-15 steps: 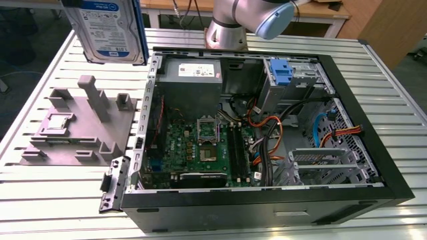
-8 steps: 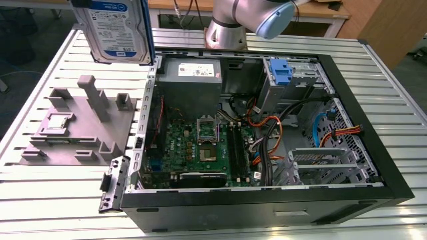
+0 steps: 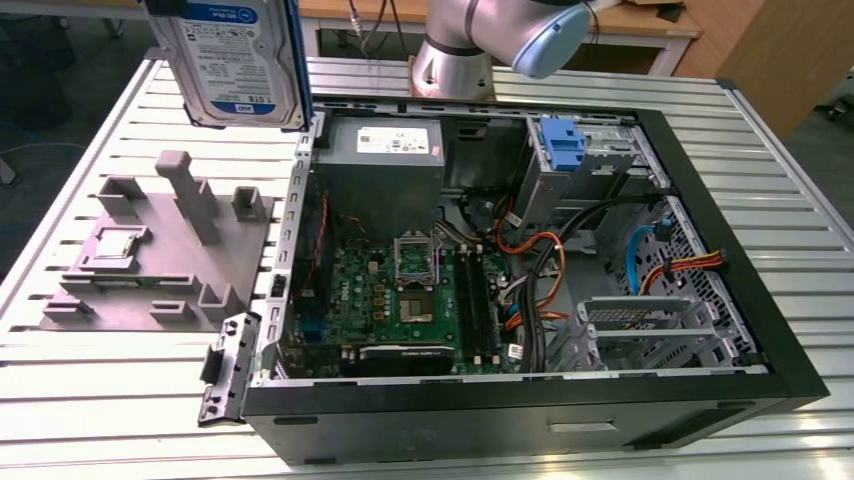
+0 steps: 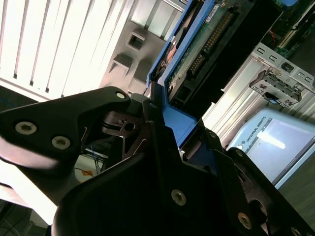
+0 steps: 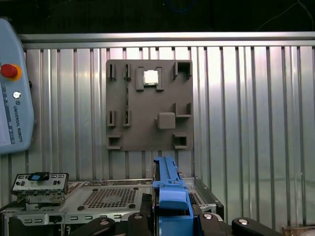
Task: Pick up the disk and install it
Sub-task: 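Pick up the disk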
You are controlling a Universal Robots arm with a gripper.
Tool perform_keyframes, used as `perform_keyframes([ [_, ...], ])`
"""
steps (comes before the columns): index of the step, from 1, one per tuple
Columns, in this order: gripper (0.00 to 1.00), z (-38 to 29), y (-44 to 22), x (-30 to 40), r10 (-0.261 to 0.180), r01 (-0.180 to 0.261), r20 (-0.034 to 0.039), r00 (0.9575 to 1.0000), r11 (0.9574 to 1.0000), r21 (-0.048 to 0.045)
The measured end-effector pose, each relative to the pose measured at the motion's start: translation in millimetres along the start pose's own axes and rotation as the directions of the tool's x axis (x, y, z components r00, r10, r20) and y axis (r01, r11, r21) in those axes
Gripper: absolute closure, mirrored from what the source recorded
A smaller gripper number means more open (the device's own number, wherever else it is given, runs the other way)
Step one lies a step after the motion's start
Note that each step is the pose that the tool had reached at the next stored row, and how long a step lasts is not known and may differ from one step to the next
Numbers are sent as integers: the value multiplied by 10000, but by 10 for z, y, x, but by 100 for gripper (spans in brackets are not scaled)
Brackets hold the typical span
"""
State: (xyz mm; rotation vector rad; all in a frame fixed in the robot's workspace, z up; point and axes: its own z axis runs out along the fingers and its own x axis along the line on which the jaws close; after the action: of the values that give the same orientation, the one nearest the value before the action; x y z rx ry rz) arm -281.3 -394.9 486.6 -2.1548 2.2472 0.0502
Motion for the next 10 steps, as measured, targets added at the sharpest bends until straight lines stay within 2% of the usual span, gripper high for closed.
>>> perform_keyframes([
  [7, 63, 0, -1, 2, 0, 0, 0, 10000, 10000, 1],
  [10, 63, -1, -2, 38, 0, 0, -1, 10000, 10000, 1],
])
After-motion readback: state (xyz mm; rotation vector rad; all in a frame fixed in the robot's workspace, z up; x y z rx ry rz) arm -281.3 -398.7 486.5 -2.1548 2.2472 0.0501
